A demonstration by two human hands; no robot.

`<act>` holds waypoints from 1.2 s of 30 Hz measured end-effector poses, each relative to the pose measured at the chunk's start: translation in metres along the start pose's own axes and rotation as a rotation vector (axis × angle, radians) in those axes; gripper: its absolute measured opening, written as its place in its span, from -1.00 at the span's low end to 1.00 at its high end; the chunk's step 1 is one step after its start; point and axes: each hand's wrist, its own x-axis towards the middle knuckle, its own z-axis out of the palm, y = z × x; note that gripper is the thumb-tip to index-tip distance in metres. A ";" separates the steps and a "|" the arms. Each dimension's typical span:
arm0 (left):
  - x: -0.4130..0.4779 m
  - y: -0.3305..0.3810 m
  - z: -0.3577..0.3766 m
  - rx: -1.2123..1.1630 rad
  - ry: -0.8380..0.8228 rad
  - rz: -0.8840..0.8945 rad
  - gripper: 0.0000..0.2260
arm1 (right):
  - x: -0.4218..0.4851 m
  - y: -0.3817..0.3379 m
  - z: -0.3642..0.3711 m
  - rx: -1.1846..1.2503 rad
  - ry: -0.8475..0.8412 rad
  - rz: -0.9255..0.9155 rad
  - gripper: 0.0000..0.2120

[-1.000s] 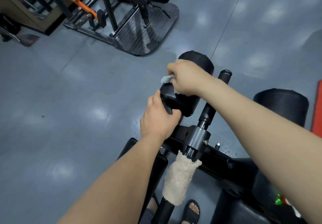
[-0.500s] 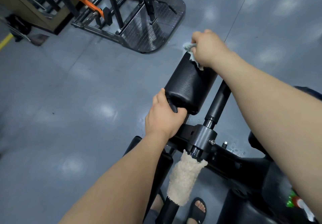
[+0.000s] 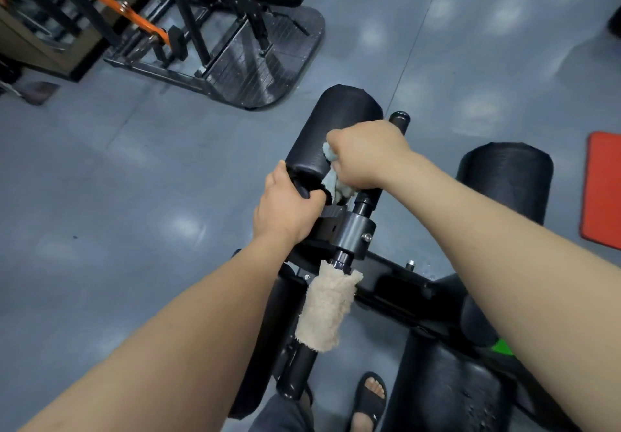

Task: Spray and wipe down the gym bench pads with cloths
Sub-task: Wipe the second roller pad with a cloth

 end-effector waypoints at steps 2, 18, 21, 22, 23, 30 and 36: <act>0.001 0.000 0.001 0.007 -0.003 0.001 -0.27 | -0.008 -0.002 0.001 0.009 0.028 0.015 -0.86; -0.017 -0.008 -0.018 -0.300 0.035 0.201 -0.49 | -0.013 -0.004 0.002 0.187 0.209 0.084 -0.78; -0.023 0.001 -0.018 -0.271 0.086 0.355 -0.59 | -0.015 -0.004 0.001 0.212 0.212 0.081 -0.72; -0.024 0.005 -0.020 -0.276 0.096 0.387 -0.67 | -0.015 -0.003 0.001 0.218 0.212 0.080 -0.70; -0.023 0.009 -0.021 -0.284 0.111 0.405 -0.77 | -0.016 -0.003 0.001 0.217 0.212 0.075 -0.67; -0.027 0.024 -0.058 -0.464 0.187 0.214 -0.84 | -0.020 -0.003 -0.003 0.195 0.215 0.060 -0.56; -0.031 0.028 -0.095 -0.617 0.176 0.042 -0.74 | -0.029 -0.007 -0.016 0.231 0.119 0.074 -0.50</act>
